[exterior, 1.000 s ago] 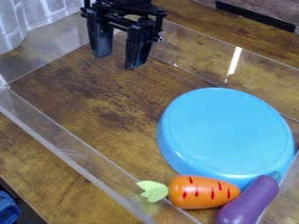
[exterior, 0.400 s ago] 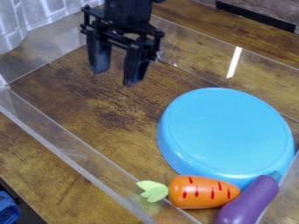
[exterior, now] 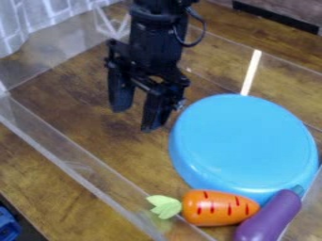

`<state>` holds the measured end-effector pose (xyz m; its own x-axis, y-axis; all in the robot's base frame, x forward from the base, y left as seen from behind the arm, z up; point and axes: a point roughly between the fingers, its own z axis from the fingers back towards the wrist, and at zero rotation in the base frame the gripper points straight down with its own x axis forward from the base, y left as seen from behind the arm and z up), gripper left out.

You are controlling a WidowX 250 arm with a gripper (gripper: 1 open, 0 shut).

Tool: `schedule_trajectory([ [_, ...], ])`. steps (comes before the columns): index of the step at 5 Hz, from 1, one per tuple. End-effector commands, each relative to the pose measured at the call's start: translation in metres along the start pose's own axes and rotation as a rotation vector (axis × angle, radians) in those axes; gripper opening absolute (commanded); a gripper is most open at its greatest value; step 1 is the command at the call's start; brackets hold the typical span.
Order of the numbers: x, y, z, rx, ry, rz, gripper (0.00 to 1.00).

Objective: Move the carrot to the left side

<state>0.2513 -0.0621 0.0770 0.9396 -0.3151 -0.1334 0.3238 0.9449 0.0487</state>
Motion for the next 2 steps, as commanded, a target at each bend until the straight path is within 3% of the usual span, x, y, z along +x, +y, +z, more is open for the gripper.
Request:
schedule_trajectory([
  [1,0.009,-0.016,0.012,0.030,-0.076,-0.117,1.00],
  [2,0.020,-0.034,-0.002,0.067,-0.094,-0.257,1.00],
])
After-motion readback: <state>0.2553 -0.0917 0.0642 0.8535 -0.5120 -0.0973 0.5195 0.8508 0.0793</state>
